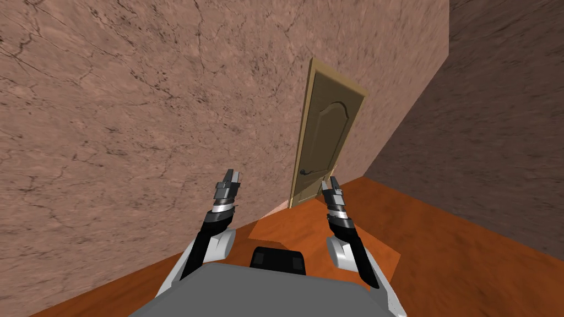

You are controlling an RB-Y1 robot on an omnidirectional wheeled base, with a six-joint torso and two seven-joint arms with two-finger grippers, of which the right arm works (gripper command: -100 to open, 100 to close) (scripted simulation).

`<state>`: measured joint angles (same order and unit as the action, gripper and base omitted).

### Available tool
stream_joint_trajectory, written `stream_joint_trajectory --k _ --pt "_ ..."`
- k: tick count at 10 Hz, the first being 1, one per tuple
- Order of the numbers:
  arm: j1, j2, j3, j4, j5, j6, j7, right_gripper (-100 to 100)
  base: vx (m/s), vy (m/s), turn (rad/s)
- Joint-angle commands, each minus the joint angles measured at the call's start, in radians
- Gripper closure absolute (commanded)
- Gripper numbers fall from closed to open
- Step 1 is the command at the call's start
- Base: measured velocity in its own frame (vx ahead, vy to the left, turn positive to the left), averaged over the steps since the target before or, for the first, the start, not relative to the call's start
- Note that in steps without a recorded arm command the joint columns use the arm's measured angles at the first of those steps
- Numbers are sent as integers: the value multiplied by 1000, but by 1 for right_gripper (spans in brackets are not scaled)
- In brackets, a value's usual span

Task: Pull the door open

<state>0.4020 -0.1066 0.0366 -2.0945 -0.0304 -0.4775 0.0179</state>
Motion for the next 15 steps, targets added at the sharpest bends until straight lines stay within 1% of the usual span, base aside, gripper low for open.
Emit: stream_joint_trajectory --k 1,2,3,4,5,6,7,8,10,11,12,13,15 --pt "-14 -15 2 50 -4 -11 -13 -100 56 -76 172" --pt "-14 -15 2 56 -4 -11 -13 -100 45 -67 43" --pt "-26 -26 2 92 -6 -19 -21 -100 40 -53 74" --pt "-26 -26 2 98 -6 -19 -21 -100 26 -46 56" --pt "-39 -37 3 132 -9 -27 -30 -100 37 -55 114" --pt "-39 -37 3 144 -9 -27 -30 -100 33 -50 69" --pt "-52 -49 4 181 -11 -36 -39 -100 39 -56 118" --pt "-52 -49 4 189 -11 -36 -39 -100 35 -50 63" --pt "-79 -72 5 264 -17 -54 -58 -100 49 -78 144" --pt "-79 -72 5 285 -17 -54 -58 -100 46 -73 77" --pt "-93 -84 6 329 -19 -63 -68 -100 54 -67 111" --pt "-93 -84 6 333 -19 -63 -68 -100 31 -59 63" --pt "-121 -109 8 407 -25 -82 -87 -100 38 -74 170"
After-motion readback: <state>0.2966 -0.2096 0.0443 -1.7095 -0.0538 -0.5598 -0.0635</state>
